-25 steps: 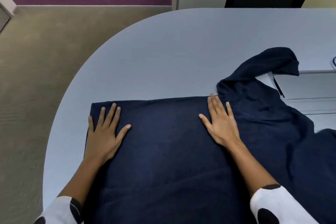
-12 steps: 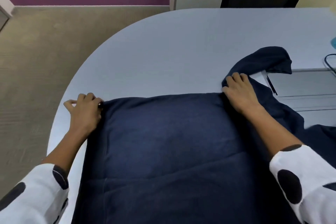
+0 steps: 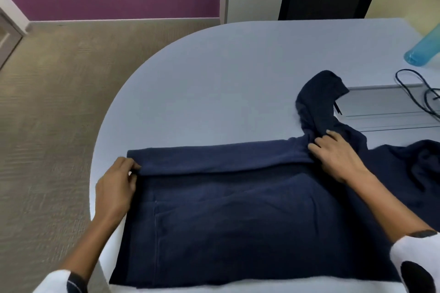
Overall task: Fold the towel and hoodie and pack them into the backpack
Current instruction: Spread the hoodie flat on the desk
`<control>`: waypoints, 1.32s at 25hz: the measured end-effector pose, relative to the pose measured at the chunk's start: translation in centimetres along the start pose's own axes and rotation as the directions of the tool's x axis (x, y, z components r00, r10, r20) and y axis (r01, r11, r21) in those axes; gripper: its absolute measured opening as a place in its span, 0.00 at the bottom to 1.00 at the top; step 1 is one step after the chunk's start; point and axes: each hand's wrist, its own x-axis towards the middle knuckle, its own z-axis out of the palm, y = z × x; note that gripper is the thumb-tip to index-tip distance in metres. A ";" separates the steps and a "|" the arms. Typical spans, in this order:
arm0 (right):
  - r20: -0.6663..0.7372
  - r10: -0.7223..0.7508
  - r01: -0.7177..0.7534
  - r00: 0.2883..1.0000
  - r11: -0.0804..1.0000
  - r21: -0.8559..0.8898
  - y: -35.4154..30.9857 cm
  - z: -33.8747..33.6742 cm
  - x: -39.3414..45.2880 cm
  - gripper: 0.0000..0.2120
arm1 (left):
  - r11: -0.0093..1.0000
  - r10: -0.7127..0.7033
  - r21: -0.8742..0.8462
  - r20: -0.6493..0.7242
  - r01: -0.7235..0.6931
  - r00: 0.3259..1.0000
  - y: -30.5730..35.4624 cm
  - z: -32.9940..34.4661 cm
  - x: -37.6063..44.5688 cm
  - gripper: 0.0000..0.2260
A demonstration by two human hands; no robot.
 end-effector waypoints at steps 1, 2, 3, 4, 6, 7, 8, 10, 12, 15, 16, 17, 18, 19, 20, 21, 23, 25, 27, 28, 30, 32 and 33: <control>0.009 0.012 -0.012 1.000 1.000 -0.004 -0.5 0.0 -1.3 0.18 | 1.000 -0.005 0.014 0.026 0.005 1.000 -0.2 -0.1 -1.4 0.10; 0.023 0.020 -0.019 1.000 1.000 -0.014 -1.1 0.2 -2.4 0.18 | 1.000 -0.003 0.030 0.056 0.001 0.998 -0.4 -0.1 -2.7 0.10; 0.046 0.025 -0.024 0.999 0.999 -0.027 -1.8 0.2 -3.4 0.18 | 0.998 0.012 0.055 0.092 -0.018 0.996 -0.6 0.0 -3.9 0.10; 0.063 0.027 -0.025 0.998 0.999 -0.036 -2.4 0.4 -4.3 0.18 | 0.995 0.040 0.087 0.131 -0.052 0.991 -0.8 0.0 -4.9 0.10; 0.062 0.033 -0.031 0.998 0.999 -0.033 -3.3 0.7 -5.3 0.18 | 0.981 0.097 0.147 0.175 -0.123 0.980 -0.8 0.2 -6.6 0.11; 0.059 0.053 -0.052 0.997 0.998 -0.020 -3.5 0.6 -5.6 0.18 | 0.977 0.109 0.163 0.169 -0.137 0.980 -0.8 0.2 -7.1 0.11; 0.050 0.080 -0.080 0.996 0.997 0.001 -3.6 0.5 -5.9 0.17 | 0.975 0.104 0.177 0.156 -0.131 0.982 -0.6 0.1 -7.4 0.11; 0.036 0.134 -0.135 0.990 0.990 0.026 -3.7 0.6 -6.7 0.15 | 0.968 0.082 0.224 0.153 -0.115 0.985 -0.4 -0.1 -7.9 0.11; 0.090 0.148 -0.151 0.985 0.988 0.037 -4.0 0.3 -7.1 0.15 | 0.948 0.038 0.304 0.193 -0.097 0.981 -0.3 -0.1 -8.0 0.11; 0.321 0.187 -0.235 0.928 0.964 0.120 -4.0 -0.9 -6.7 0.07 | 0.928 0.037 0.359 0.183 -0.102 0.982 0.6 -0.1 -7.2 0.07; 0.336 0.233 -0.300 0.913 0.940 0.162 -4.0 -1.6 -6.2 0.02 | 0.934 0.082 0.336 0.126 -0.121 0.989 1.3 -0.2 -6.7 0.04; 0.244 0.285 -0.336 0.927 0.920 0.203 -4.2 -2.1 -5.6 0.06 | 0.948 0.135 0.282 0.062 -0.147 0.989 2.1 -0.1 -6.2 0.02; 0.099 0.334 -0.348 0.937 0.899 0.266 -4.8 -2.5 -4.9 0.10 | 0.962 0.171 0.210 0.023 -0.172 0.985 3.1 0.3 -5.5 0.06; -0.036 0.373 -0.336 0.927 0.871 0.359 -6.2 -2.9 -3.8 0.14 | 0.970 0.200 0.139 0.024 -0.201 0.980 4.3 0.8 -4.9 0.12; -0.091 0.395 -0.312 0.914 0.829 0.464 -8.1 -3.0 -2.4 0.17 | 0.973 0.219 0.075 0.033 -0.221 0.975 5.5 1.5 -4.1 0.16; -0.049 0.384 -0.294 0.922 0.779 0.553 -10.4 -3.2 -0.8 0.22 | 0.970 0.237 0.034 0.056 -0.239 0.970 6.3 2.7 -3.3 0.19; 0.113 0.257 -0.267 0.960 0.711 0.651 -16.0 -2.8 2.2 0.31 | 0.962 0.261 0.045 0.157 -0.270 0.953 7.1 5.4 -1.9 0.26; 0.169 0.127 -0.208 0.977 0.712 0.671 -20.8 -2.3 4.6 0.33 | 0.945 0.251 0.139 0.270 -0.296 0.929 6.6 7.6 -1.3 0.35; 0.160 0.043 -0.139 0.986 0.742 0.656 -24.2 -2.4 6.3 0.32 | 0.928 0.227 0.209 0.336 -0.308 0.914 5.3 9.0 -1.9 0.41; 0.151 0.018 -0.112 0.988 0.758 0.643 -25.3 -2.5 6.8 0.31 | 0.927 0.213 0.221 0.352 -0.302 0.912 4.7 9.4 -2.3 0.42; 0.138 0.007 -0.091 0.990 0.780 0.619 -26.0 -2.4 6.9 0.32 | 0.938 0.180 0.218 0.355 -0.269 0.917 4.2 9.4 -2.9 0.42; 0.160 0.039 -0.127 0.986 0.795 0.593 -25.0 -1.6 6.1 0.33 | 0.944 0.149 0.222 0.374 -0.245 0.915 4.2 9.2 -3.0 0.43; 0.177 0.076 -0.165 0.981 0.807 0.567 -23.8 -0.9 5.6 0.35 | 0.945 0.129 0.234 0.374 -0.228 0.918 4.3 9.1 -3.0 0.45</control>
